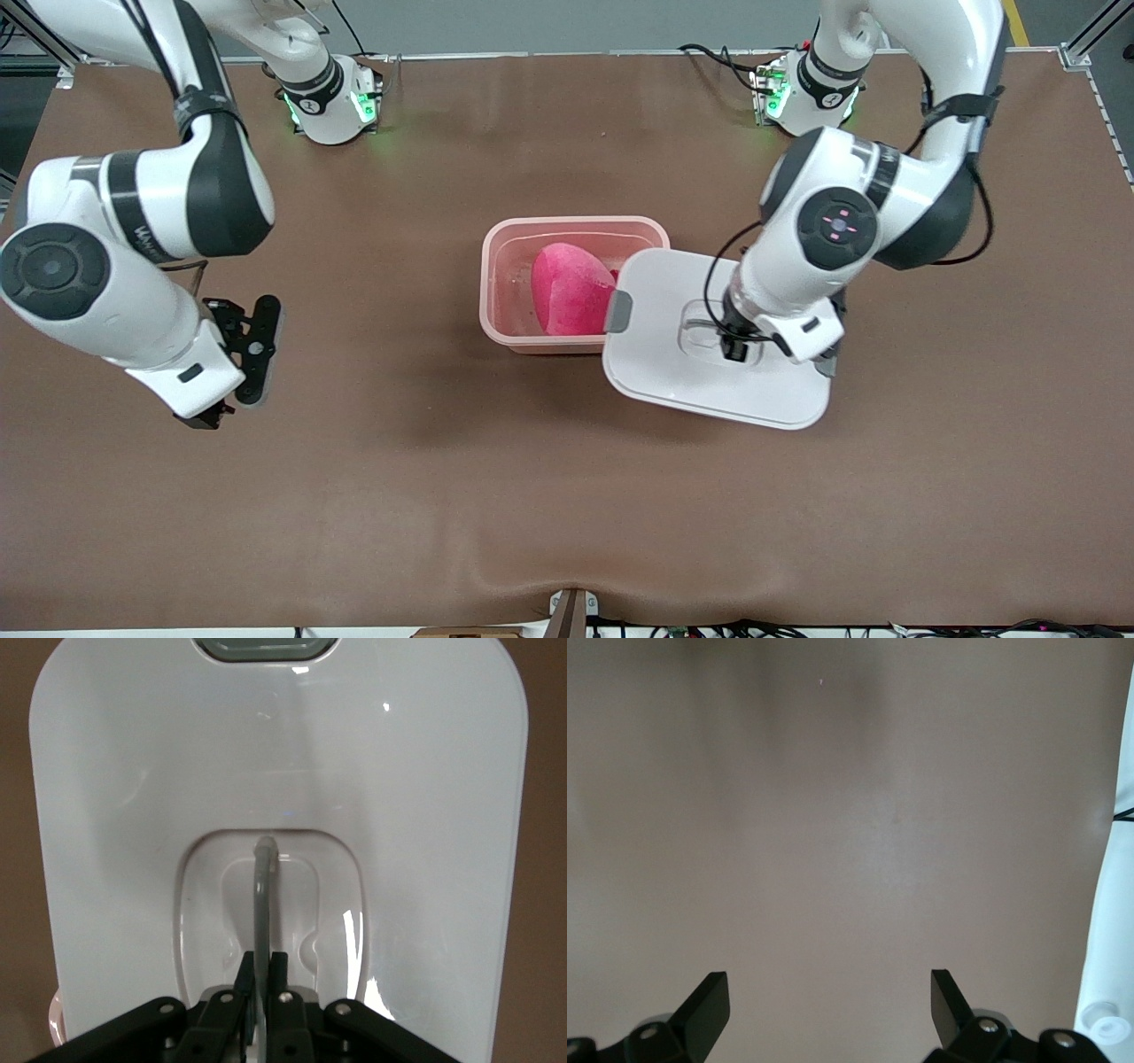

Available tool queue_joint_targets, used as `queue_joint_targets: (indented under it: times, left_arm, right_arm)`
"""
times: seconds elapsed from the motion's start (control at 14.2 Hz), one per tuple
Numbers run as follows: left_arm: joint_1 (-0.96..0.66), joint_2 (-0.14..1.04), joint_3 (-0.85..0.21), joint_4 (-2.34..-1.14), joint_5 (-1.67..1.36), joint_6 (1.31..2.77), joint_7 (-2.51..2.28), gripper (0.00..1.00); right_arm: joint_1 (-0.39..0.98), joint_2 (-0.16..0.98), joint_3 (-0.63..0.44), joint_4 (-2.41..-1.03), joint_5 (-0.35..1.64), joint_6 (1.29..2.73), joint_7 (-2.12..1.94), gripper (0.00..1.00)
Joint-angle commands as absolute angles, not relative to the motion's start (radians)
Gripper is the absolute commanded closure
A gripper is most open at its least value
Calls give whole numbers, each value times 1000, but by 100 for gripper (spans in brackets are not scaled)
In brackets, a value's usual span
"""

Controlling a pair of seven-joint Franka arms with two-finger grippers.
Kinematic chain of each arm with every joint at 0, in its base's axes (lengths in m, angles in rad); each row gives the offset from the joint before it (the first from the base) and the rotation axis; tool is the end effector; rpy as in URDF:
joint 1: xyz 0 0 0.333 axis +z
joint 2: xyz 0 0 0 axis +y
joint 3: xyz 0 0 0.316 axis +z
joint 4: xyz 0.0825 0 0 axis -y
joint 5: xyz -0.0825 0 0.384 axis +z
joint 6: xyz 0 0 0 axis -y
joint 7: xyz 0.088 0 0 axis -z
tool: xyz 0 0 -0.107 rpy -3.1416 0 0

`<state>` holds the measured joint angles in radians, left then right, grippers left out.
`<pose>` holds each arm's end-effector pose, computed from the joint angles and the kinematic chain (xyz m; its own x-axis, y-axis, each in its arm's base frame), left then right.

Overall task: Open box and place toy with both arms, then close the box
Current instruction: 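Lower the lid onto the box with the left gripper while the right gripper withdraws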

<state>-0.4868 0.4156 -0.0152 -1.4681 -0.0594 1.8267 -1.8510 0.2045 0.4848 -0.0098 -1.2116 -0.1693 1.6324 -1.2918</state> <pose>0.5907 -0.3280 0.4374 0.2008 0.9786 -0.0443 0.9764 -0.2036 -0.0725 0.6827 0.1188 0.4970 0.0649 0.9810 -0.1829 0.9975 -0.0688 -0.0151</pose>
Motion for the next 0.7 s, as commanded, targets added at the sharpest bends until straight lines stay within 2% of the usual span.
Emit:
queue_joint_targets:
  times: [0.0, 0.42, 0.63]
  left_arm:
    - [-543, 402, -9, -1468, -37, 1818, -1949, 100]
    - [-661, 417, -9, -1470, -37, 1864, -2143, 100]
    - [-699, 426, -9, -1470, -38, 1881, -2213, 100]
  right_arm:
    - [180, 454, 9, -1238, -147, 1634, -1258, 0]
    - [86, 425, 8, -1241, -112, 1652, -1238, 0]
    - [14, 387, 9, -1313, -110, 1661, -1235, 0]
